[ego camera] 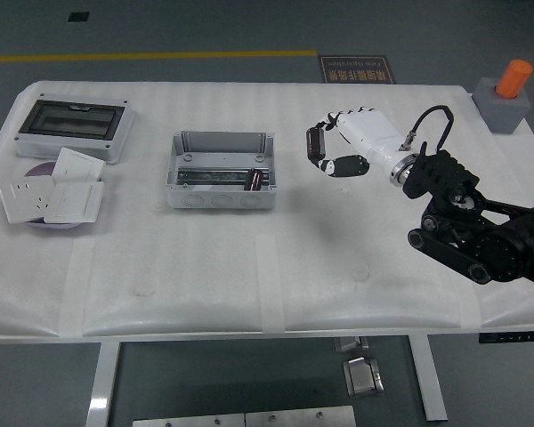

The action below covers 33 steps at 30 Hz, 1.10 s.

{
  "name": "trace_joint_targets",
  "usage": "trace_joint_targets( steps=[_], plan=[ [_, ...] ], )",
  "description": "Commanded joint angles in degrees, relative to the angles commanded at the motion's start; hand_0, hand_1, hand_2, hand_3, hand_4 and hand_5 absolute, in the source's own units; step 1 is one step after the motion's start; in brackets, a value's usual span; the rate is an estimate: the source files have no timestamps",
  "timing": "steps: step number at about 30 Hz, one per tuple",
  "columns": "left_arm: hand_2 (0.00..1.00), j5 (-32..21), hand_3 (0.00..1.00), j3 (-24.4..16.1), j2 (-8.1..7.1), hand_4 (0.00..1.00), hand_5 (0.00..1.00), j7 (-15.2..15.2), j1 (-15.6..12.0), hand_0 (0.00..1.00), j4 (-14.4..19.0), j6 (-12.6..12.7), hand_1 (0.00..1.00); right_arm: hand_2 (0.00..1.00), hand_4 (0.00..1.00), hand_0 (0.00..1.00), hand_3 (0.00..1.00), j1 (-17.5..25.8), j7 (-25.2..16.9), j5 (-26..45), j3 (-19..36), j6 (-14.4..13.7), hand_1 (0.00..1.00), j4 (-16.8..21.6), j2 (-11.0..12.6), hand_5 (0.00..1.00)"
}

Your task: Pick up the battery,place it into the box

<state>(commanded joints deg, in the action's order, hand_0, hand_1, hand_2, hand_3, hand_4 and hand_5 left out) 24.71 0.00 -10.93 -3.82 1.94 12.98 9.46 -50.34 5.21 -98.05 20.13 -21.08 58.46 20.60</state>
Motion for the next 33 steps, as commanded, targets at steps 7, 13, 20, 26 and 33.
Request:
trace_joint_targets(
  steps=[7,13,20,26,33],
  plan=[
    [0.523,0.61,0.627,-0.64,-0.07,0.589,0.483,0.28,-0.14,0.593,-0.03,-0.15,0.619,0.676,0.44,0.802,0.659,2.68,-0.04,-0.49,3.78,-0.81,0.716,-0.93,-6.14,0.438],
    [0.524,1.16,0.627,-1.05,-0.2,0.589,0.483,0.53,-0.17,0.593,-0.04,-0.27,0.618,0.645,0.428,0.79,0.642,3.24,-0.08,-0.24,5.42,-1.36,0.71,-3.54,-10.43,0.437],
    [0.524,1.39,0.627,-1.28,-0.25,0.589,0.483,0.78,-0.13,0.593,0.0,-0.43,0.619,0.641,0.428,0.781,0.639,2.7,-0.06,1.18,5.82,-0.54,0.711,-6.69,-13.91,0.438],
    [0.525,1.43,0.628,-1.27,-0.27,0.589,0.483,0.92,-0.15,0.593,0.06,-0.55,0.619,0.667,0.436,0.778,0.649,2.4,0.03,1.41,5.76,1.03,0.716,-8.57,-15.17,0.432],
    [0.518,1.6,0.627,-1.33,-0.21,0.588,0.482,0.98,-0.08,0.593,0.05,-0.58,0.619,0.847,0.896,0.937,0.927,1.57,0.34,0.84,5.49,2.38,0.842,-9.5,-15.24,0.55]
  ],
)
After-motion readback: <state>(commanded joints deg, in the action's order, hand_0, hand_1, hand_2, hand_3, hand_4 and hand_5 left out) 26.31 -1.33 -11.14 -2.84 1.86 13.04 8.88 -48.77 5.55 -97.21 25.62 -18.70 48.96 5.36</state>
